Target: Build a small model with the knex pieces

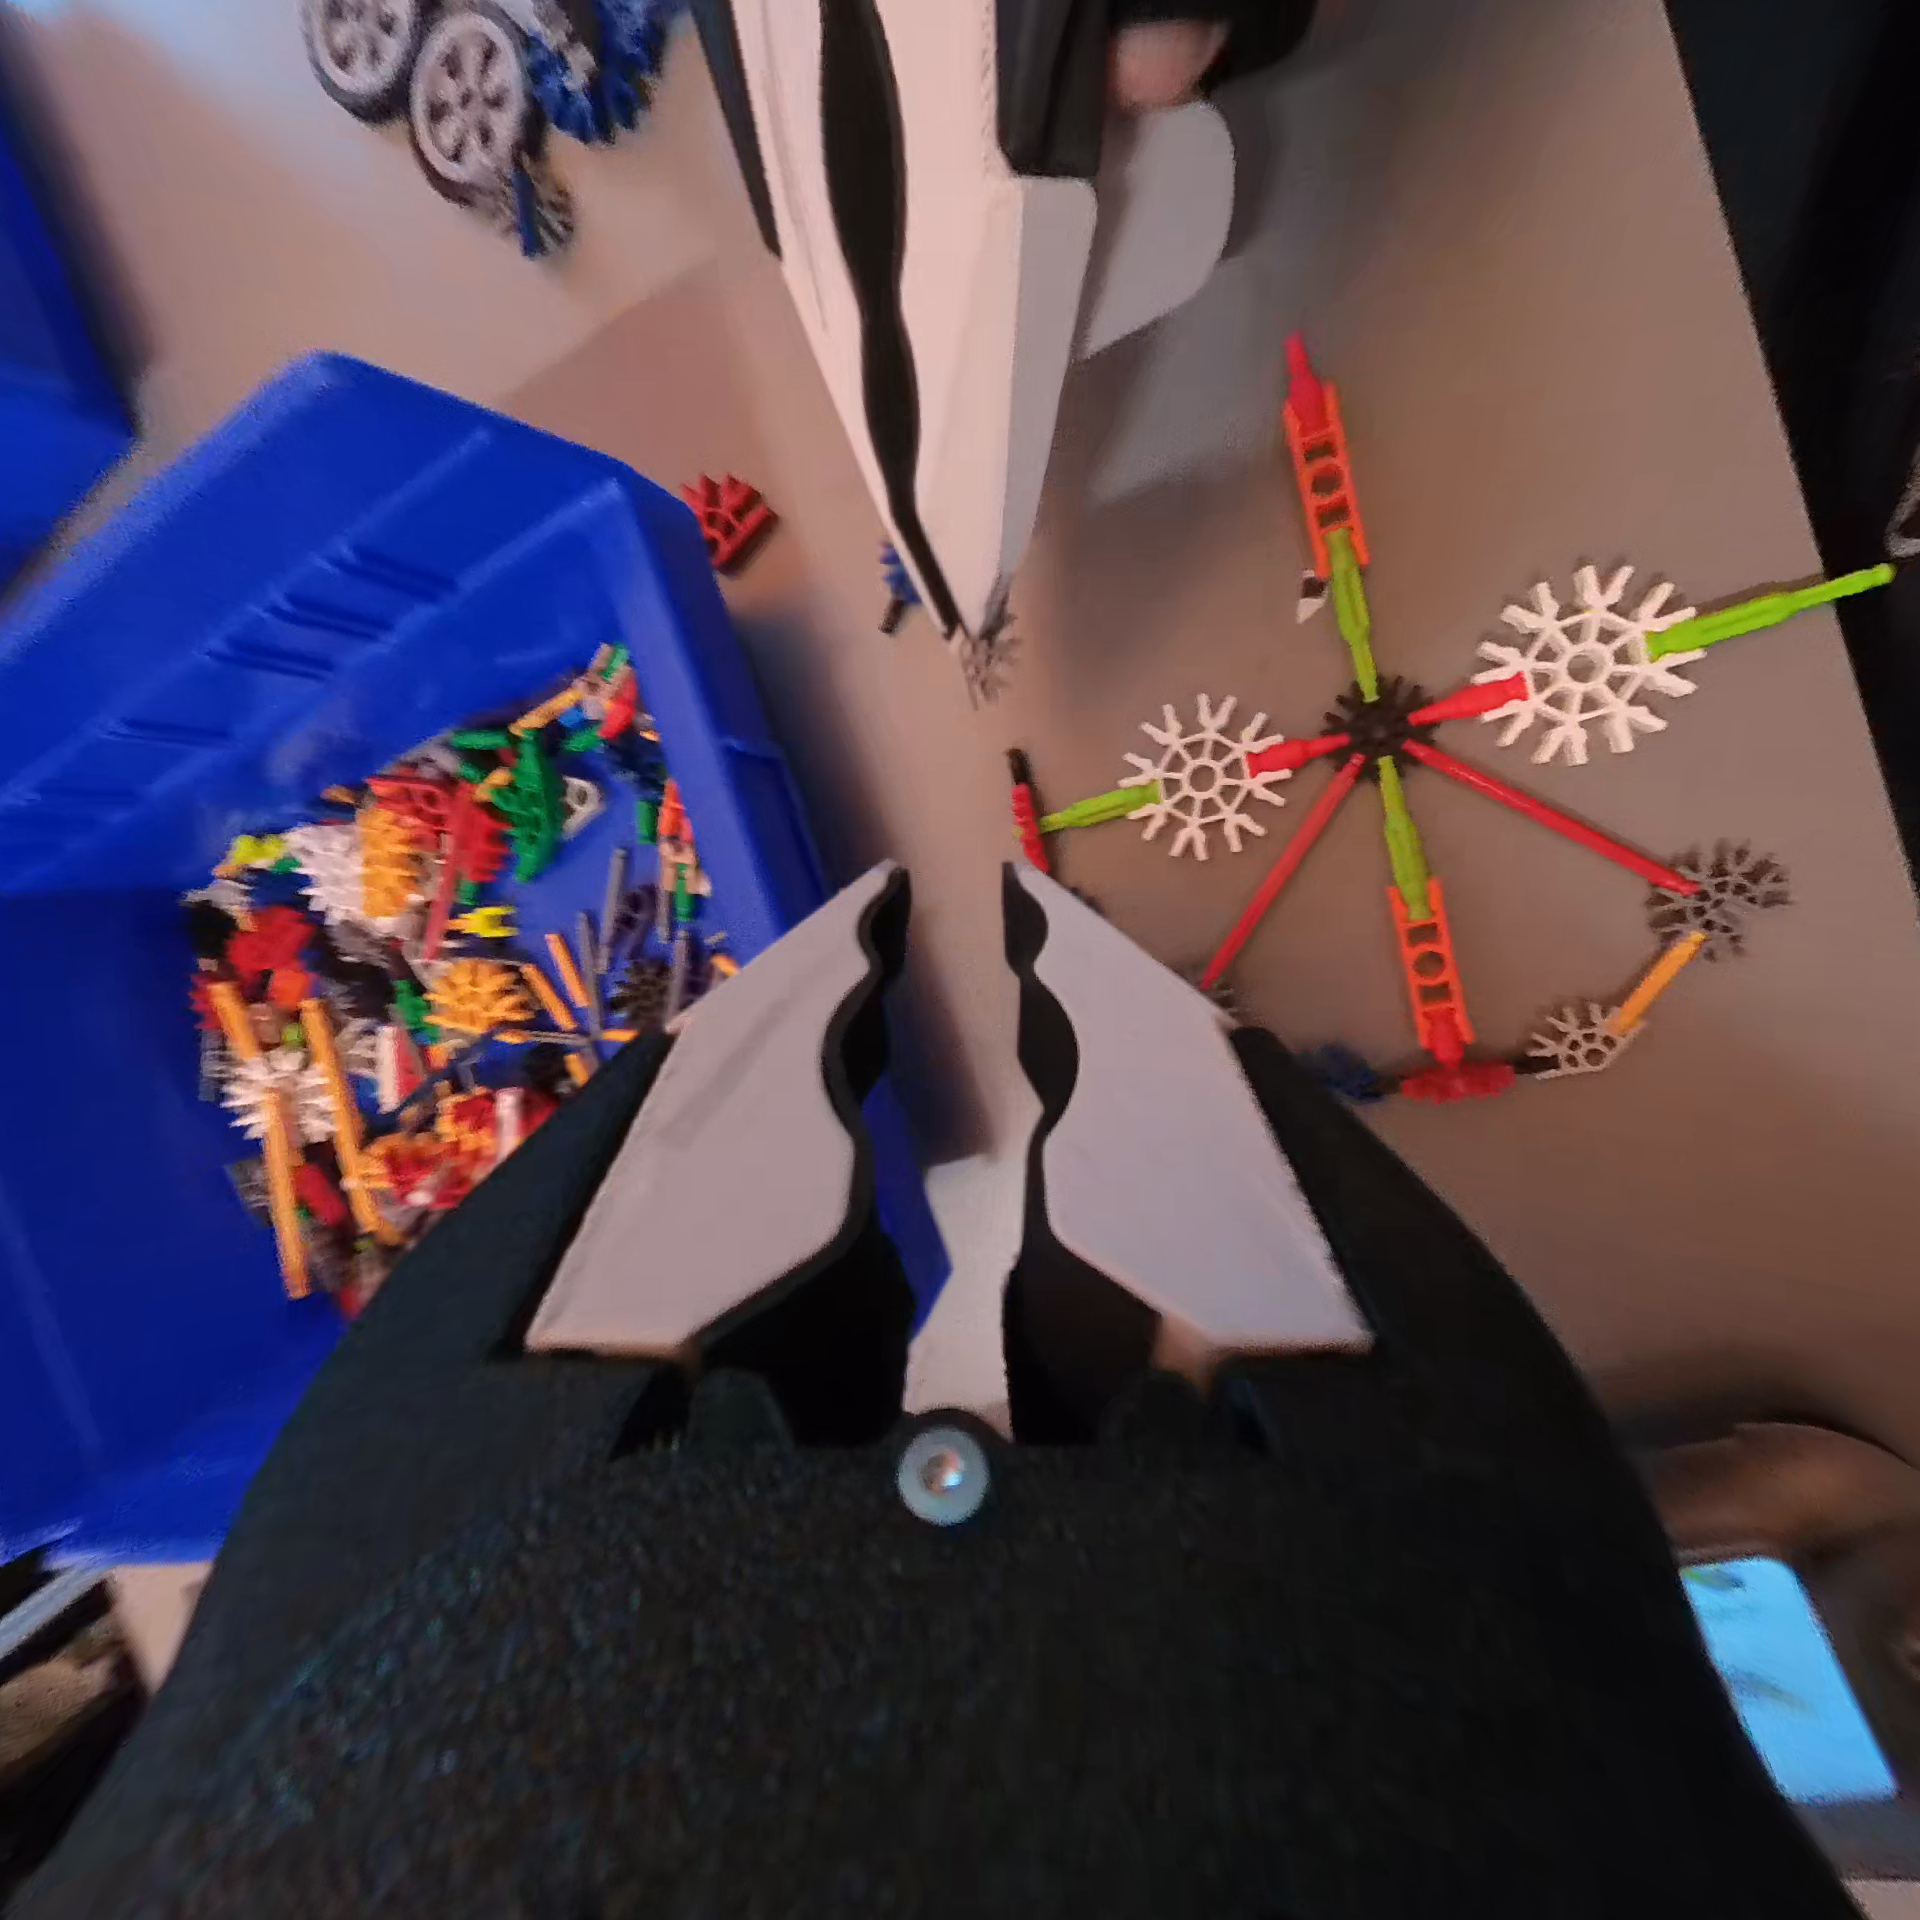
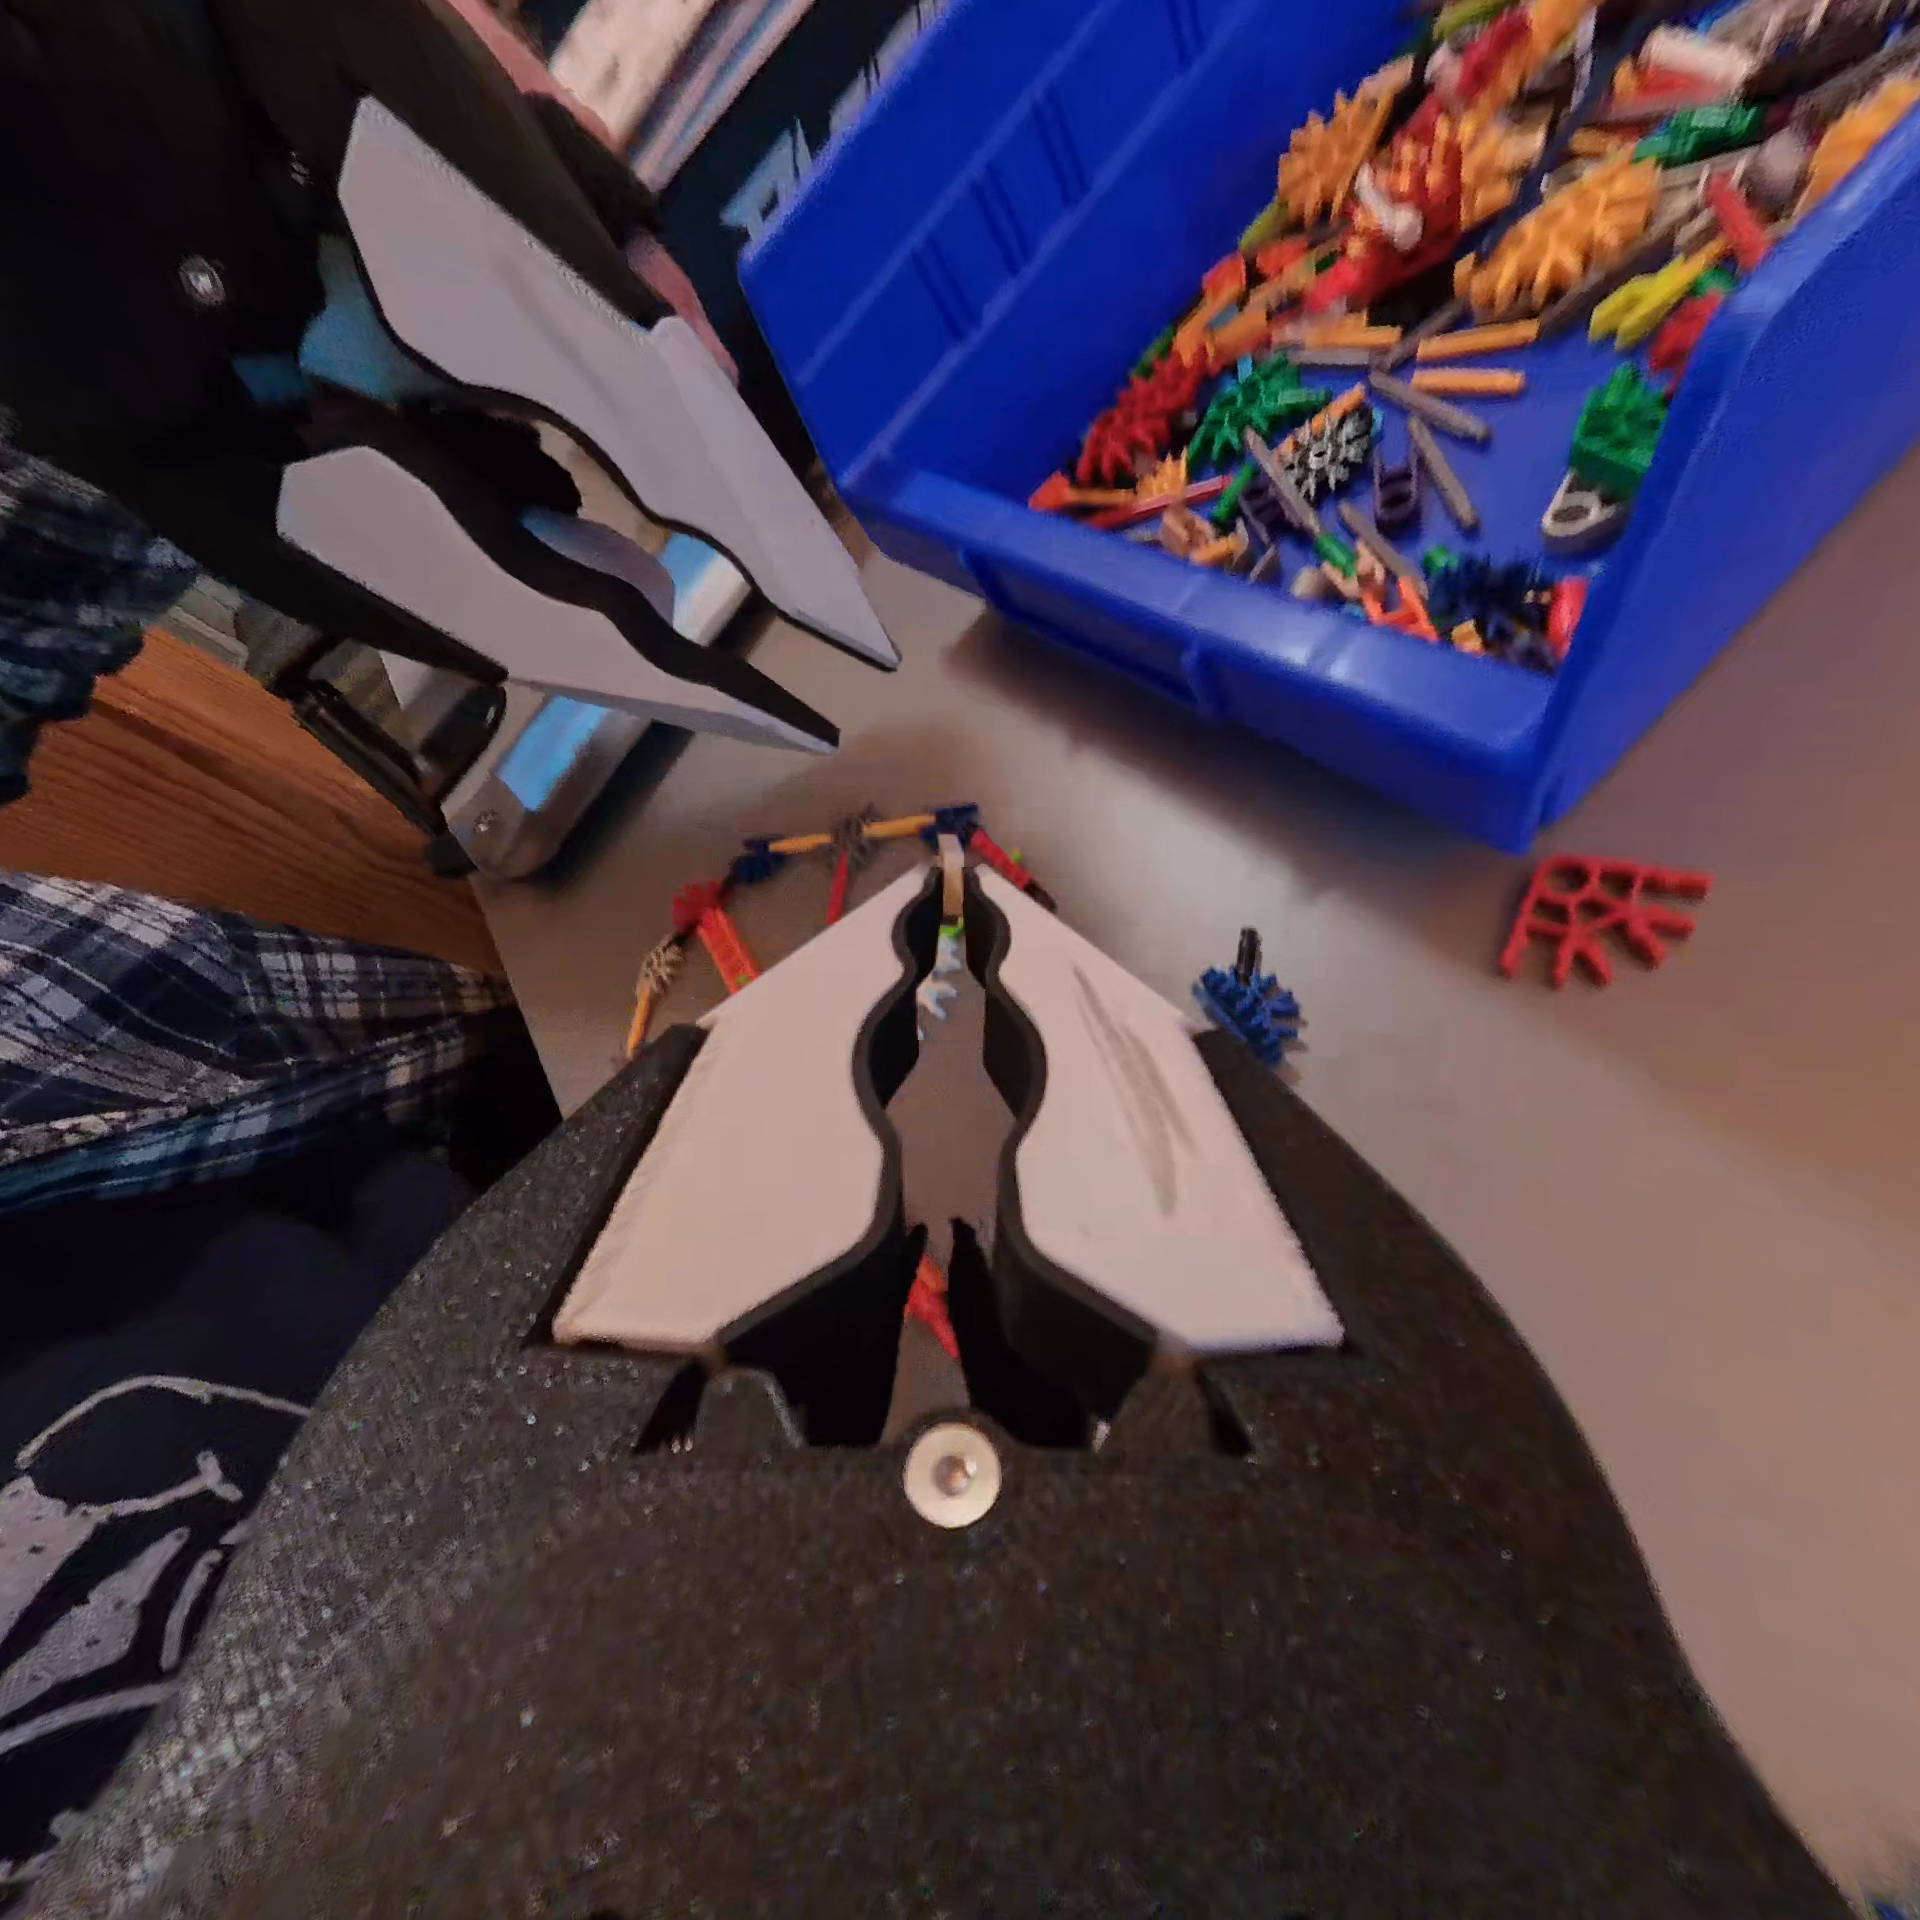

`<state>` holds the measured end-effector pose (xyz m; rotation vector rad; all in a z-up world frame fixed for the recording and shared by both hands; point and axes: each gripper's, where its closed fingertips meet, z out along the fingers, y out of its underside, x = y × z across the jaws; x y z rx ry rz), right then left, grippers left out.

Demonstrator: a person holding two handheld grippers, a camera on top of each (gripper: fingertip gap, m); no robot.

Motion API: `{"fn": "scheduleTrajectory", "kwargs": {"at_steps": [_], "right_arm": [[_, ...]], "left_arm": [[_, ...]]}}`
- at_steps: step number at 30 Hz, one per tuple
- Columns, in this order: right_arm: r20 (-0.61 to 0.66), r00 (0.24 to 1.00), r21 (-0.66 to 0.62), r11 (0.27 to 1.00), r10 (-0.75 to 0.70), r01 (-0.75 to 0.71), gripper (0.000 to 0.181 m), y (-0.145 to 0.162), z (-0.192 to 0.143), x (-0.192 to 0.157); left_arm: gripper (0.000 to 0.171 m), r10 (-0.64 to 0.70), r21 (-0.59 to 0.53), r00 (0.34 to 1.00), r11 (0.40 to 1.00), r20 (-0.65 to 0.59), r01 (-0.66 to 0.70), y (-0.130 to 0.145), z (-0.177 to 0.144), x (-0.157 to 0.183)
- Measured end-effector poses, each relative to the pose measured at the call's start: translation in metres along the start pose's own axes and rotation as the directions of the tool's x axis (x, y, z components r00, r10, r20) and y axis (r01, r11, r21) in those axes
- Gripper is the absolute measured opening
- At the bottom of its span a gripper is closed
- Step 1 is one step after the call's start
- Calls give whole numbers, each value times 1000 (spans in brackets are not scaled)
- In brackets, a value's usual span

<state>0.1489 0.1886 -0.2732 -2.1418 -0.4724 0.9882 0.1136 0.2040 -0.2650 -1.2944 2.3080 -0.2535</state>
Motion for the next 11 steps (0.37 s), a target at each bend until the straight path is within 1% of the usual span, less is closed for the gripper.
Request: {"fn": "scheduleTrajectory", "kwargs": {"at_steps": [2,4,11], "right_arm": [[-16,1000,-47,999,-2,2,2,9,3,2],[-29,1000,-73,997,-4,2,2,13,6,4],[-49,999,-117,993,13,-19,2,19,14,12]], "left_arm": [[16,-36,5,998,999,-52,37,4,8,10],[15,-52,-8,996,999,-74,51,8,16,16],[14,-88,-13,991,996,-102,87,16,32,26]]}}
